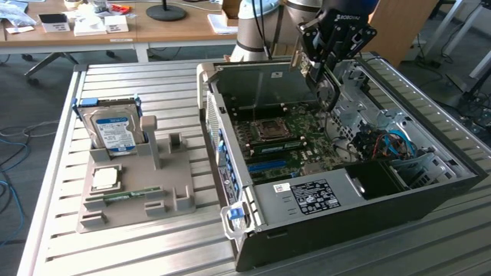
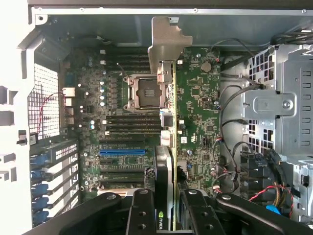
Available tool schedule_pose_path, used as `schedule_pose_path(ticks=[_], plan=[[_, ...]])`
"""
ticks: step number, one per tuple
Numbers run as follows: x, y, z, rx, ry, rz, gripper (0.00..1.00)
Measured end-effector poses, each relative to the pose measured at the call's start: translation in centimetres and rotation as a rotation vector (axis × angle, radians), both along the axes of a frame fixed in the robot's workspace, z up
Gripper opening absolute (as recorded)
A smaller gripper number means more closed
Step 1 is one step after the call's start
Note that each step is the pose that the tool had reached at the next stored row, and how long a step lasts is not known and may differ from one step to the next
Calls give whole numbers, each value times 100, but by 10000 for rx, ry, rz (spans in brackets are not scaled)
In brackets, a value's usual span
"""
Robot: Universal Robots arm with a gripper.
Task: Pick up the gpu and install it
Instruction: 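Pick up the gpu and move the gpu toward the slot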
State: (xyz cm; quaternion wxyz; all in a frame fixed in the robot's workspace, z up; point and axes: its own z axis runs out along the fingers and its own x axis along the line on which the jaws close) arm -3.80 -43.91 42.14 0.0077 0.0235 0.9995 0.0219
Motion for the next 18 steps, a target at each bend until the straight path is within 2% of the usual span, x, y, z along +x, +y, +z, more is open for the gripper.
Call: schedule_pose_path(ticks=[8, 18], plan=[[7, 0, 0, 0, 0, 3, 27], [112, 0, 0, 1, 0, 0, 27]])
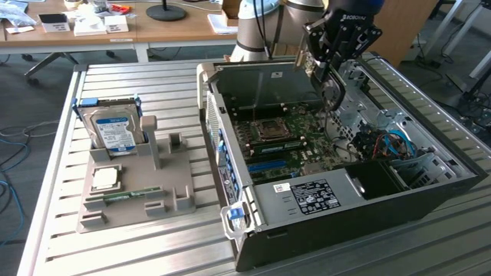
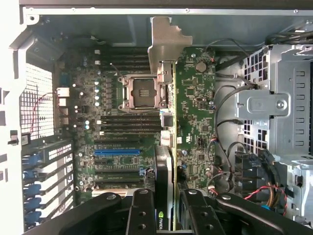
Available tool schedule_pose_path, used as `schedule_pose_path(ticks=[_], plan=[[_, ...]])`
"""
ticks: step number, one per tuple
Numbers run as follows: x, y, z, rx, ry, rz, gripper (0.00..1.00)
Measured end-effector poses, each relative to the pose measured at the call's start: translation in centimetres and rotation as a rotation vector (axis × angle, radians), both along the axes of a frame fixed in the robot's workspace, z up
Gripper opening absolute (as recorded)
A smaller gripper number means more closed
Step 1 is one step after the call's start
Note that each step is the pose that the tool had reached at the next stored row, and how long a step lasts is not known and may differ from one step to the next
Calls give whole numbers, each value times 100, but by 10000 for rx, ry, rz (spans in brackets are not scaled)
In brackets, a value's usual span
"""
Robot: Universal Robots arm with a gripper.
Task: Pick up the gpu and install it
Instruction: 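Pick up the gpu and move the gpu toward the slot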
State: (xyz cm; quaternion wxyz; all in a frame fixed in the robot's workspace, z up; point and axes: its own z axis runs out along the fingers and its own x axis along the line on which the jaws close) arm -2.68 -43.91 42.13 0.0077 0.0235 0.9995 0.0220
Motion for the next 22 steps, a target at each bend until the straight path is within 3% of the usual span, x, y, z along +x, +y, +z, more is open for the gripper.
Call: schedule_pose_path(ticks=[14, 22], plan=[[160, 0, 0, 0, 0, 0, 27], [173, 0, 0, -1, 0, 0, 27]])
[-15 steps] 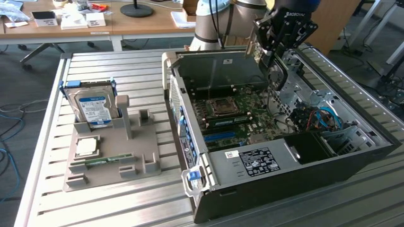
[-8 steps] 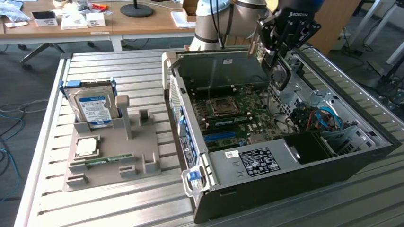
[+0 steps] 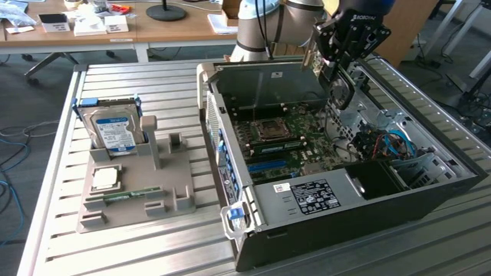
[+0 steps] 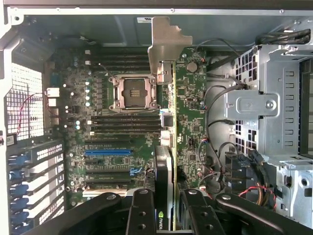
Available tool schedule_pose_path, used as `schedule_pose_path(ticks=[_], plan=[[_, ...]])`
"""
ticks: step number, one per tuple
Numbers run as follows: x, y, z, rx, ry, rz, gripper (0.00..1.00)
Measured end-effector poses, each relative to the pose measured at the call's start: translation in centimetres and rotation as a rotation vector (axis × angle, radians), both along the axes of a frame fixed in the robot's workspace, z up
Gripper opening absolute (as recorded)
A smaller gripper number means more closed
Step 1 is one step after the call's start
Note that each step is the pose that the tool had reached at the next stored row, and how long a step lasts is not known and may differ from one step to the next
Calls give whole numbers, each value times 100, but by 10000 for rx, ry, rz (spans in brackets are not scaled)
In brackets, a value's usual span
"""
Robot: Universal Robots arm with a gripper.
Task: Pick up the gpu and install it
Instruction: 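Pick up the gpu and move the gpu toward the slot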
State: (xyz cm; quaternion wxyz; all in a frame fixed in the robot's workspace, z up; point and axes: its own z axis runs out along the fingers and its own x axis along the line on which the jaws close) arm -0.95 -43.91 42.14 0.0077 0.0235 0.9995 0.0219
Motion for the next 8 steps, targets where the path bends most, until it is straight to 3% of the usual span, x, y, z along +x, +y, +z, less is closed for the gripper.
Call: schedule_pose_path(ticks=[8], plan=[[88, 0, 0, 0, 0, 0, 27]])
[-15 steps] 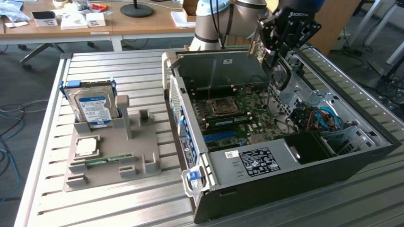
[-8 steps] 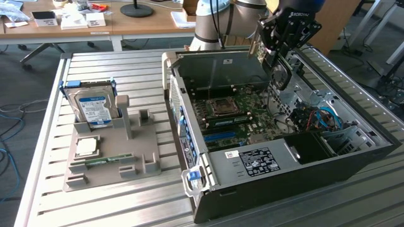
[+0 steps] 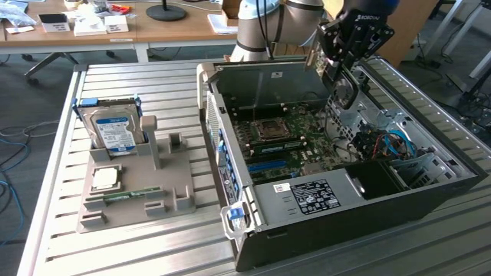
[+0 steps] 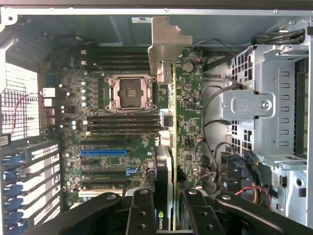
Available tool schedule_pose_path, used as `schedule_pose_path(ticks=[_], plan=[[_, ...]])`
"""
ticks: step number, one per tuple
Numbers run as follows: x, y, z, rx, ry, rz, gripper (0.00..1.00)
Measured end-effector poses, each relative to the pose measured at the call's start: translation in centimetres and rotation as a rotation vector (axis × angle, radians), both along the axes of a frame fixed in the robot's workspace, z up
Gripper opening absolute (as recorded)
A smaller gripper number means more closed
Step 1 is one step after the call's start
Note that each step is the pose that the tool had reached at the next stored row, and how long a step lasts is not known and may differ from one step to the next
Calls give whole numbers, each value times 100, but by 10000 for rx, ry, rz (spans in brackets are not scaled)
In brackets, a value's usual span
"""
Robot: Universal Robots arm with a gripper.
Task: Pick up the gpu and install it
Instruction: 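Pick up the gpu and move the gpu toward the slot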
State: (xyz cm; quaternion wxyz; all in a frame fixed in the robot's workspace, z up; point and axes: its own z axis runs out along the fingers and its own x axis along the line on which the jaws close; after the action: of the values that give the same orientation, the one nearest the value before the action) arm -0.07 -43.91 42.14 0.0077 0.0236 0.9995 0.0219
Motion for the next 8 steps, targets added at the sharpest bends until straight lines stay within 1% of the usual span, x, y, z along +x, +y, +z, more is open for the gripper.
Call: schedule_pose_path(ticks=[8], plan=[[104, 0, 0, 0, 0, 0, 27]])
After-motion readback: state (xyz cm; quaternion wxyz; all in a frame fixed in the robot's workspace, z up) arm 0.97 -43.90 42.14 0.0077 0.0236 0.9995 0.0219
